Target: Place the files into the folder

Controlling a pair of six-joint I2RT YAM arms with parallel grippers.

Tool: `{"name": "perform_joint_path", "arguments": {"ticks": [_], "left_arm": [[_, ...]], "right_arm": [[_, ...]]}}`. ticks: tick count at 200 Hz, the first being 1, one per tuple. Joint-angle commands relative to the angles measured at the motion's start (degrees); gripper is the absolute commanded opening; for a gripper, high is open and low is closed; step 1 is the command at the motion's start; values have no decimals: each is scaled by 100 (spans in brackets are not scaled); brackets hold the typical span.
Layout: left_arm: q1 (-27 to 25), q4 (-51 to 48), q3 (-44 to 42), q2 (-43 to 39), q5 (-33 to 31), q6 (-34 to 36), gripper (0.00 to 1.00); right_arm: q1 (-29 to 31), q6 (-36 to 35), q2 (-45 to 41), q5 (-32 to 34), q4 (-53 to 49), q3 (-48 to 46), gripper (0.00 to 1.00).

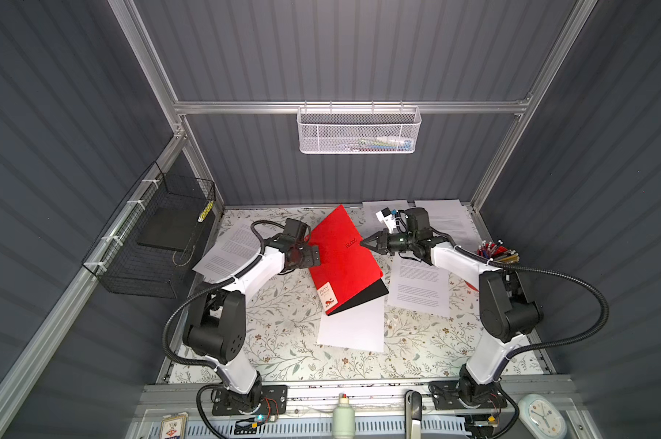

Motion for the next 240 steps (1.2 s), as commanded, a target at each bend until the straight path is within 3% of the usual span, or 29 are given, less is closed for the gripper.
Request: {"name": "perform_joint_path", "arguments": {"ticks": [1, 17, 42, 95, 139, 185, 240], "left_arm": [[102, -217, -99, -296, -72, 294, 100], [103, -682, 226, -144, -179, 385, 100], [94, -941, 430, -57, 197, 529, 100], [93, -233, -303, -456, 1143, 159, 100], [85, 138, -489, -344, 2061, 372, 100], [50, 318, -873, -1032, 1274, 394, 100], [50, 191, -968, -1103, 1654, 437, 100]], "right_arm": [[-14, -74, -253, -88, -63, -67, 0], [-15, -116, -383, -51, -211, -85, 0], [-13, -334, -601, 153, -709, -56, 0], [-13, -580, -934, 699, -1547, -177, 0], [-14, -620, -1092, 785, -1663, -374, 0], [-9, -832, -1480, 1687, -2340, -318, 0], [4, -1092, -1818, 2621, -3415, 16, 0]]}}
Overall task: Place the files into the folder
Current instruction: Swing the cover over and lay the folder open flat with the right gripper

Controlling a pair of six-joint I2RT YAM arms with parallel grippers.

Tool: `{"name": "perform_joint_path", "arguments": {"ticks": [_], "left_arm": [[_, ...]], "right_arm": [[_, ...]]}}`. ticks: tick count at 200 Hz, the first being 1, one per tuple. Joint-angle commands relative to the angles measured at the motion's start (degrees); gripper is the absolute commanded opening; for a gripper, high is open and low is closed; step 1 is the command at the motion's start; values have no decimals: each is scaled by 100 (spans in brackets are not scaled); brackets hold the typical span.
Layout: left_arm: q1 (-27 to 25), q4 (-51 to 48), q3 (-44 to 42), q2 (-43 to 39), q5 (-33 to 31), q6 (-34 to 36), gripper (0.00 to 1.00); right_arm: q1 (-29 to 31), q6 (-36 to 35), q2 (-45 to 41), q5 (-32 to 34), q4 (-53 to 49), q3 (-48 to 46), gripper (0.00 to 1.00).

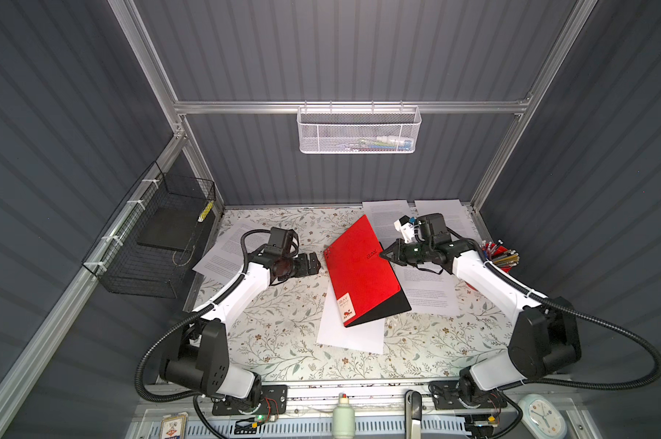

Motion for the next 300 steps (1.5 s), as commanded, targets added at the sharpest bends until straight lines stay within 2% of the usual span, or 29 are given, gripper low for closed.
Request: {"name": "perform_joint_path", "arguments": {"ticks": [1, 31, 44, 73, 92, 109, 135, 165, 186, 209, 228, 241, 262, 283, 300], "left_arm": [[-31, -148, -65, -54, 180, 125, 100], [-28, -116, -64, -136, 425, 146, 100], [-31, -112, -29, -150, 527, 206, 100], [-31, -150, 10, -202, 547, 179, 100], [-29, -148, -11, -318, 497, 158, 100], [-31, -492, 146, -421, 65, 90, 100], [-22, -1301, 703, -828, -1161, -28, 100], [-9, -2158, 1618, -997, -1586, 46, 100], [-13, -2337, 1918, -1128, -1577, 147, 100], [-13, -2630, 2306, -1187, -1700, 301, 100], [-13, -2796, 2477, -1168, -1590, 476, 100], [-10, -2916, 2621, -1113, -1591, 561, 100], [-13, -3119, 2878, -890, -1548, 807, 100], [-67, -3307, 3128, -508, -1117, 1128, 98], [-174, -3396, 3284, -151, -1185, 1156, 100]], "right_arm": [[13, -263, -130, 563, -719, 307, 0], [328, -331, -68, 598, -1005, 705, 0], [483, -255, -46, 500, -907, 816, 11], [708, 192, 139, -552, -173, 880, 29], [998, 212, 318, -749, -140, 1150, 40], [1267, 253, 537, -856, -134, 1469, 46], [1691, 383, 1037, -948, -36, 1987, 50], [2166, 566, 1755, -1079, 304, 2512, 59], [2378, 668, 2231, -1169, 554, 2775, 69], [2391, 611, 2613, -1209, 444, 3142, 76], [2302, 187, 2639, -964, 60, 3368, 83], [2146, 89, 2586, -979, -229, 3384, 85], [1830, 78, 2254, -868, -143, 2977, 87], [1432, 195, 1993, -882, -26, 2442, 87], [1151, 287, 1740, -958, 318, 1870, 88]]}}
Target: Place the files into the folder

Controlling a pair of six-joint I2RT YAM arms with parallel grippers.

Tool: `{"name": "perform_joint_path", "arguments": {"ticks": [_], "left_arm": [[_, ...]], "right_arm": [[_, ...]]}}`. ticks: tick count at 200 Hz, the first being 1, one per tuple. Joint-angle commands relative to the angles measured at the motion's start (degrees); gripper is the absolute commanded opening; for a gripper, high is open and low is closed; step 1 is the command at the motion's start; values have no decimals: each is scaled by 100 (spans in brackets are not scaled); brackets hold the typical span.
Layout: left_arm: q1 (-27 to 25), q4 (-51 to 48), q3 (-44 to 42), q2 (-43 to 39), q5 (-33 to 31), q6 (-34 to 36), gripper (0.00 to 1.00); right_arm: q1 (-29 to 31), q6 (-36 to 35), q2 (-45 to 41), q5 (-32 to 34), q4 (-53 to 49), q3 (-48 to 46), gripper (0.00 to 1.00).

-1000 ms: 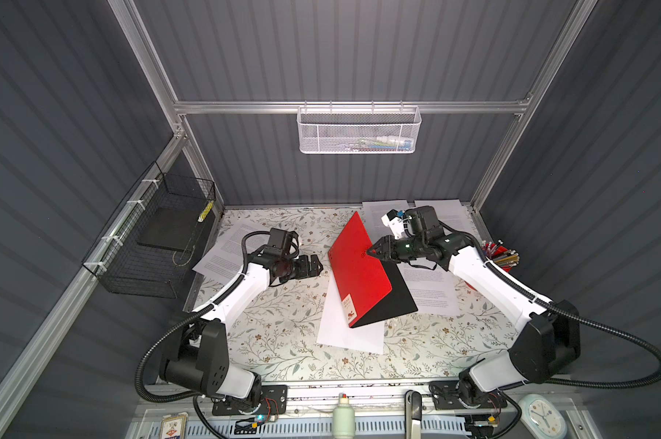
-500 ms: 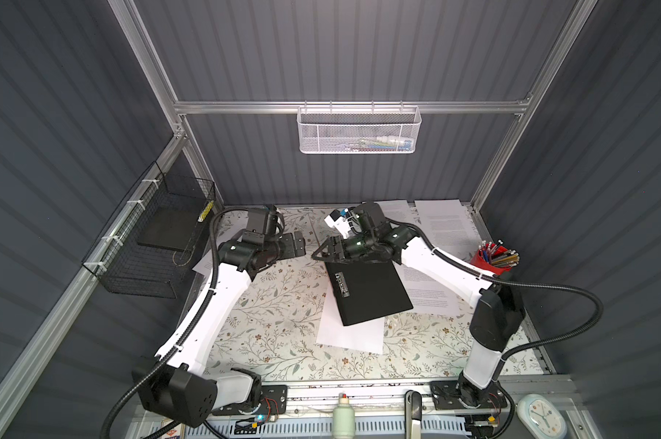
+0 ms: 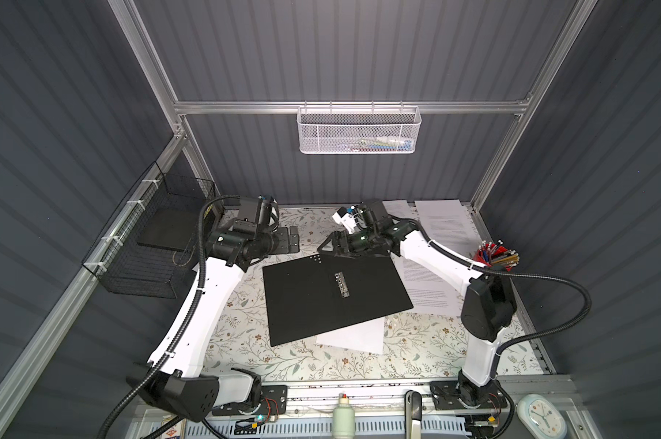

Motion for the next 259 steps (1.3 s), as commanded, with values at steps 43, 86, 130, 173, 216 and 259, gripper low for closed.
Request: {"name": "perform_joint_path", "arguments": {"ticks": [43, 86, 130, 173, 216, 259], "left_arm": [[-125, -305, 134, 842, -1226, 466, 100], [-82, -242, 107, 667, -1921, 444, 100], [-4, -296, -378, 591, -2893, -72, 100], [95, 810, -1389, 169, -1240, -301, 100], [-108, 2910, -2823, 72, 1661, -1127, 100], [-228, 4099, -3651, 643, 2473, -1644, 96]], "right_arm": [[-649, 88, -729, -52, 527, -1484, 88], [-702, -31, -723, -118, 496, -1597, 88], [-741, -97, -625, 142, 413, -1574, 89], [-753, -493, -611, 608, 115, -1893, 98], [-635, -506, -485, 444, 341, -2409, 94], [-319, -414, -29, 353, 580, -2476, 70]]}}
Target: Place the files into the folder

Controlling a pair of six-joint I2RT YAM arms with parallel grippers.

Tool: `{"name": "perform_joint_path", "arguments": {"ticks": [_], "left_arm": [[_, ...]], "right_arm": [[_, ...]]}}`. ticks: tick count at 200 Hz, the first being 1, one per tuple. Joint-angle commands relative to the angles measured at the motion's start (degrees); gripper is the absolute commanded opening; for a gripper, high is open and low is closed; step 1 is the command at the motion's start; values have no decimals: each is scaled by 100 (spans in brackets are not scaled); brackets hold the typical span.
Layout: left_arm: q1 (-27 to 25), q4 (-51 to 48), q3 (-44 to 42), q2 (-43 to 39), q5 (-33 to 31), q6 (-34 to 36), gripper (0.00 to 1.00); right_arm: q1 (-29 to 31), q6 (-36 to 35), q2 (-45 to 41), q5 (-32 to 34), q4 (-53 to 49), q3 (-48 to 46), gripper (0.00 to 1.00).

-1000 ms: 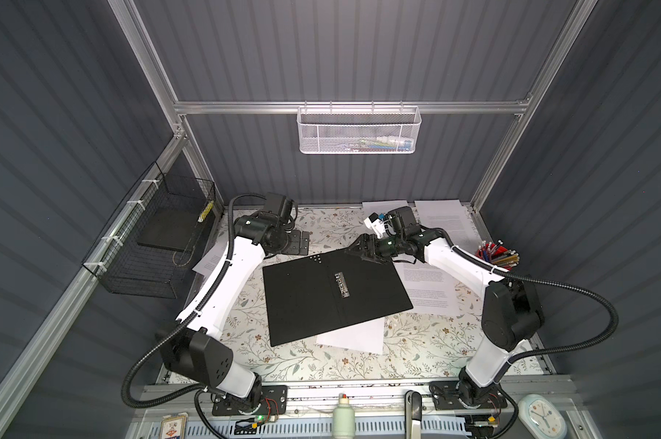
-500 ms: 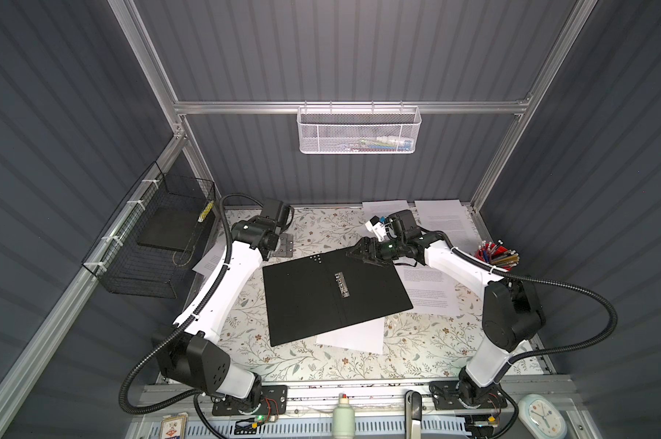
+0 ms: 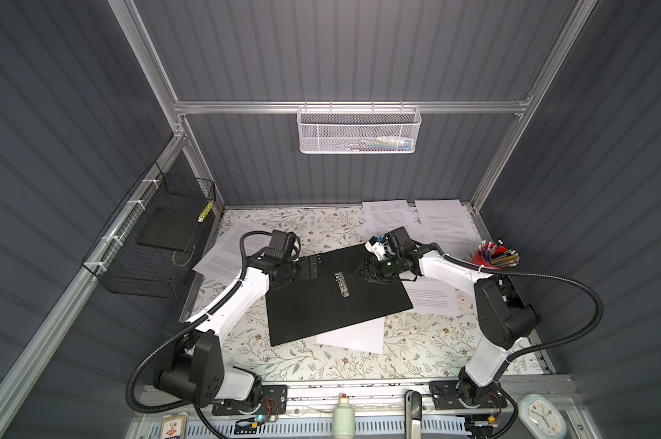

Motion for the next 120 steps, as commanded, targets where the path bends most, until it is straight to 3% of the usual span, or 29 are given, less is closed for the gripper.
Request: {"name": "perform_joint_path", "arguments": {"ticks": [1, 34, 120], "left_arm": [[-7, 1049, -281, 287, 958, -484, 95], [-6, 1354, -474, 761, 1186, -642, 88], [-8, 1101, -1103, 1022, 745, -477, 82]], "right_arm": [[201, 15, 285, -84, 129, -22, 69], [472, 24, 795, -115, 137, 251, 45], [562, 105, 1327, -327, 256, 540, 31]]}}
